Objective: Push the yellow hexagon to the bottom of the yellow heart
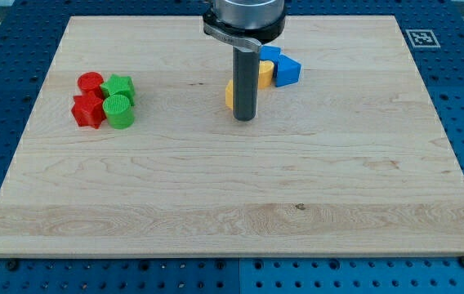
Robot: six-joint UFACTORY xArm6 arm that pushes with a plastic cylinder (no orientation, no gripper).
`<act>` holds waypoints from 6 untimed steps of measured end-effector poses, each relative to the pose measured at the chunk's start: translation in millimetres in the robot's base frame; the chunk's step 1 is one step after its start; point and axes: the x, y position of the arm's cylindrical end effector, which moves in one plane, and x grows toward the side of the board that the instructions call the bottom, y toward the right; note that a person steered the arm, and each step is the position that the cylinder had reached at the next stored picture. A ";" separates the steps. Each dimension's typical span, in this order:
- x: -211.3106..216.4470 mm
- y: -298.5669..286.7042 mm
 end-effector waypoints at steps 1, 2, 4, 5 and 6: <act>-9.5 -23.2; -13.9 -25.9; -30.3 -68.0; -52.0 -52.8; -54.9 -35.6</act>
